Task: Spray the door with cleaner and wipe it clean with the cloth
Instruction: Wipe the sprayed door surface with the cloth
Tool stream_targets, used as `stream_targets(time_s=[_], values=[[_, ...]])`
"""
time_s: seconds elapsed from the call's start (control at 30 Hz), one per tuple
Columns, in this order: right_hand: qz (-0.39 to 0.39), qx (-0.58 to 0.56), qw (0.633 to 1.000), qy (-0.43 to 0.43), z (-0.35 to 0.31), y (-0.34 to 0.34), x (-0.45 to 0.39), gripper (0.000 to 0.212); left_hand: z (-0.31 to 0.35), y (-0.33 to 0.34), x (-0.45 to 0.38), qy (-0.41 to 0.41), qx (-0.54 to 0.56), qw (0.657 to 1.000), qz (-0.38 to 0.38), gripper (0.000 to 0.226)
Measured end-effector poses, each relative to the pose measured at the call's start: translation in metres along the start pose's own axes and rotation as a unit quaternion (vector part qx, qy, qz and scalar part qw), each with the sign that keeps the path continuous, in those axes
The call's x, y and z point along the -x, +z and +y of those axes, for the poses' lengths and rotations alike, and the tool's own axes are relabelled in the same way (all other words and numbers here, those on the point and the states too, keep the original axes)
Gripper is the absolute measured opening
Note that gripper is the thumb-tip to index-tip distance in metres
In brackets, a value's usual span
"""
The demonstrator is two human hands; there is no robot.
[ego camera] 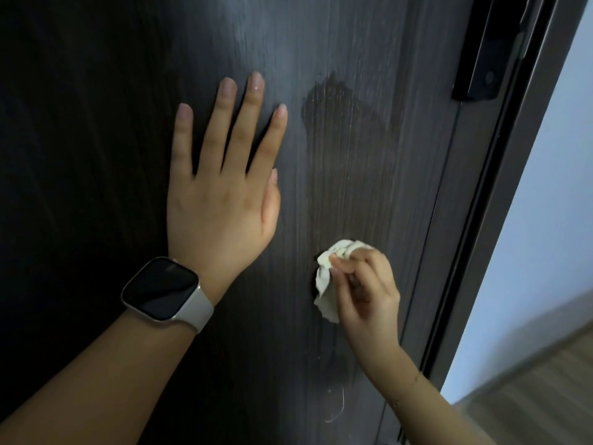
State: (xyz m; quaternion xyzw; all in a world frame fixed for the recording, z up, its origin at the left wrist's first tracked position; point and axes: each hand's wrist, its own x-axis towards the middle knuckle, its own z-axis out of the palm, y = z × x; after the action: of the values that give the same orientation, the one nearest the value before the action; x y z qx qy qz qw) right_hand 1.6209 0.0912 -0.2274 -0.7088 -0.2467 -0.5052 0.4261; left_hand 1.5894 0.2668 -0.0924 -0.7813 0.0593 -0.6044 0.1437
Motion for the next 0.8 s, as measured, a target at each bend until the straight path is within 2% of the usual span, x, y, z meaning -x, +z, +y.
stream_targets(time_s=[0.13,0.27,0.33,0.4,0.47,0.53,0.6,0.67,0.73,0.8], values=[[0.025,0.103,0.994,-0.016,0.004,-0.001,0.024,0.033,0.001,-0.001,0.0,0.002,-0.001,1.0,-0.005,0.053],[0.066,0.042,0.997,-0.02,0.019,0.004,0.021,0.02,0.001,0.0,0.0,0.002,-0.001,1.0,-0.006,0.054],[0.09,0.02,0.996,-0.008,0.036,0.004,0.03,0.022,0.001,-0.001,0.0,0.002,0.003,1.0,-0.005,0.054],[0.145,-0.004,0.989,0.041,0.051,0.002,0.032,0.021,0.001,0.0,0.001,0.001,0.002,1.0,-0.001,0.053],[0.234,-0.042,0.963,0.13,0.052,0.008,0.023,0.023,0.0,0.001,0.002,0.001,0.0,1.0,0.0,0.053],[0.257,-0.035,0.951,0.166,0.038,0.026,0.019,0.03,0.001,0.001,0.002,0.001,-0.004,1.0,0.002,0.053],[0.186,-0.003,0.976,0.114,0.013,0.048,0.033,0.041,0.002,0.001,0.002,0.002,-0.005,1.0,0.001,0.053],[0.056,-0.006,0.998,0.003,-0.005,0.061,0.058,0.041,0.002,0.001,0.002,0.002,-0.007,1.0,0.001,0.054],[-0.078,-0.018,0.988,-0.131,-0.008,0.061,0.074,0.036,0.001,0.001,0.001,0.003,-0.007,1.0,0.002,0.053],[-0.154,-0.001,0.966,-0.208,0.003,0.048,0.063,0.035,0.0,0.001,0.001,0.005,-0.005,1.0,0.003,0.053]])
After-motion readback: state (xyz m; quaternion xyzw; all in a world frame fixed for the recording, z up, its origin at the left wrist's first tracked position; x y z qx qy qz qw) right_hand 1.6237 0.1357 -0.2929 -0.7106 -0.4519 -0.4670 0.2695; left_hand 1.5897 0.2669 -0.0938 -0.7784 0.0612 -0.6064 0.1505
